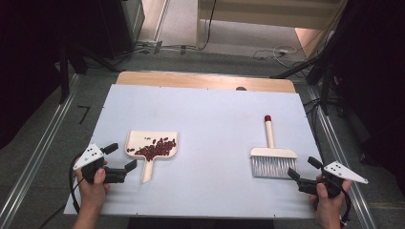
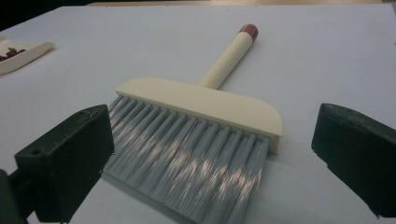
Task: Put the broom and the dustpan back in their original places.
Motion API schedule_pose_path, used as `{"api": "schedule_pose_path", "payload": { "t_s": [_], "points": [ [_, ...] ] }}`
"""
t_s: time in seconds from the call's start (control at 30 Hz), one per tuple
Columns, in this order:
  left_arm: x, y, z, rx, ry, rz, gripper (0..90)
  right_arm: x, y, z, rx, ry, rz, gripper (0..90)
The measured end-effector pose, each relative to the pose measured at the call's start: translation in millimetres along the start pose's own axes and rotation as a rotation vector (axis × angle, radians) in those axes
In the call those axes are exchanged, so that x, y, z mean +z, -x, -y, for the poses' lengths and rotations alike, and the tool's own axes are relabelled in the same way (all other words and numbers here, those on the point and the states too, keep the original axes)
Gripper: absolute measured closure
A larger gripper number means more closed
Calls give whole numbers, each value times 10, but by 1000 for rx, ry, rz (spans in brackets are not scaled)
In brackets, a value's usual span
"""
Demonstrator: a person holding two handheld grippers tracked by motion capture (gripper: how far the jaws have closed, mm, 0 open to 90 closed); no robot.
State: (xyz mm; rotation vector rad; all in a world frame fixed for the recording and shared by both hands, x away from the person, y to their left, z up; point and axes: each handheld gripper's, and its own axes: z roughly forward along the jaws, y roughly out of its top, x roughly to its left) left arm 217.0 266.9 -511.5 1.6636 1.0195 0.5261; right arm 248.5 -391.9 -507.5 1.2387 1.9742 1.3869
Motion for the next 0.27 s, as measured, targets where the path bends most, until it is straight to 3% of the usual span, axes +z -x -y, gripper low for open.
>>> {"api": "schedule_pose_path", "payload": {
  "t_s": [0.27],
  "points": [
    [-5, 31, 16, 6, 0, -21, 0, 39, -12, 18, 9, -13, 24, 0]
  ]
}}
